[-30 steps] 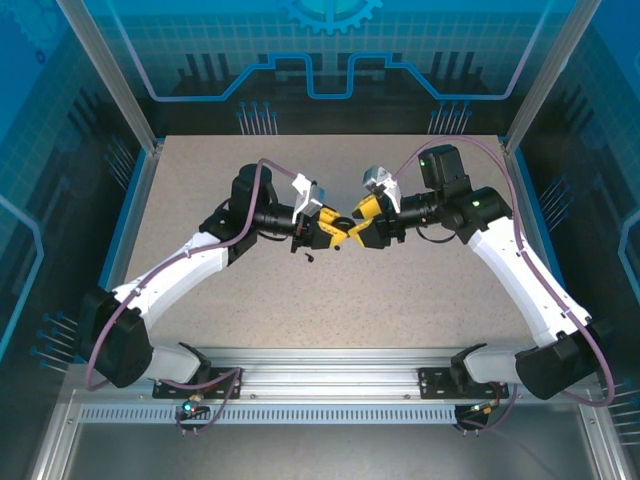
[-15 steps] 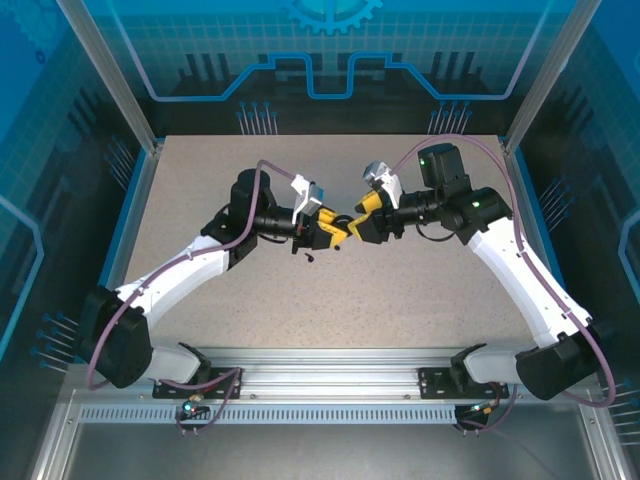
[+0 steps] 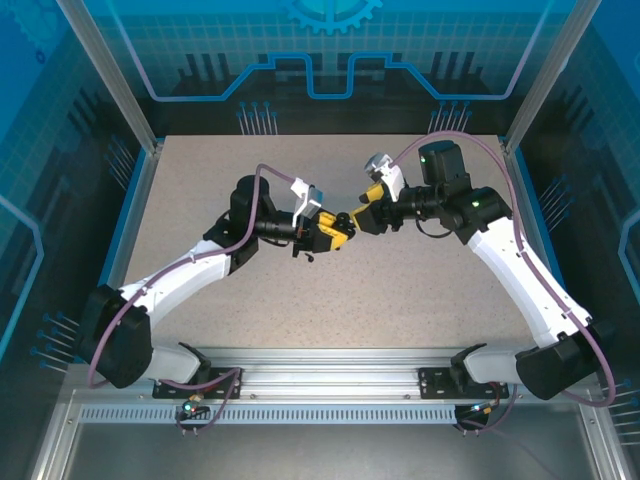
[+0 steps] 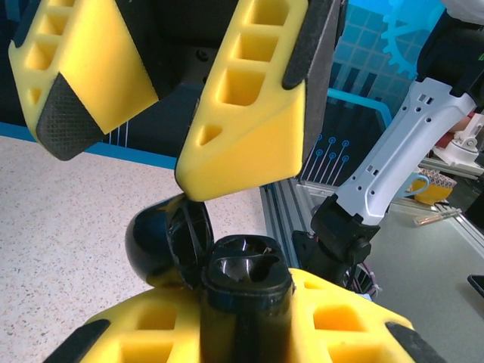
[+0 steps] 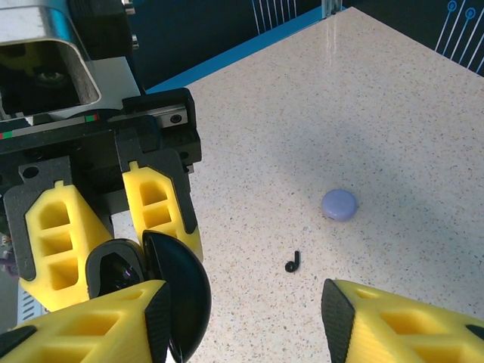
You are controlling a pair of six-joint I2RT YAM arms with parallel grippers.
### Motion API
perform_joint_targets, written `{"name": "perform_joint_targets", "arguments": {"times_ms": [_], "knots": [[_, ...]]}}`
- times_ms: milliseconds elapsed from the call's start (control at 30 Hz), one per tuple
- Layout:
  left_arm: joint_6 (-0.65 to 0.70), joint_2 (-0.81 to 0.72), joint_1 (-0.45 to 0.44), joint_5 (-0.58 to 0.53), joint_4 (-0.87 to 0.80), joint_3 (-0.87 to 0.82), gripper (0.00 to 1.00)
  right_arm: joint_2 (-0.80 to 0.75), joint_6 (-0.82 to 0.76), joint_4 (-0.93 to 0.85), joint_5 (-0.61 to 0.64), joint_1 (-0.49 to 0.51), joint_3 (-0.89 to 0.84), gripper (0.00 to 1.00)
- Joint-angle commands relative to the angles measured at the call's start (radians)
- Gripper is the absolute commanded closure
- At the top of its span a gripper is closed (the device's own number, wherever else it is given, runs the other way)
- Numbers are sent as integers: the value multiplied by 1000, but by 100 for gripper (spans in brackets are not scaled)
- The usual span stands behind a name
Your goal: Insert the wireless bluetooth earbuds into the charging case
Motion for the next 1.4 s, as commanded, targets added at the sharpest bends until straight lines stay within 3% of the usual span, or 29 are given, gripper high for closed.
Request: {"name": "perform_joint_targets", "arguments": {"times_ms": [0,300,567,900,1367], "knots": [[-29,-17,-10,42,138,-26,94,-16,54,65,94,-18,-1,43],[-147,38,-8,-36,350,-90,95,-19,192,78,241,-101,-48,42],[-197,40,17,-89,390,-119,95,36,290,53,303,-127,-104,40],[-209,-7,82,-142,371,-164,95,145,404,156,390,-57,-209,40],[-150,-71,88,-146,291,-176,94,468,440,197,396,52,-102,49]]}}
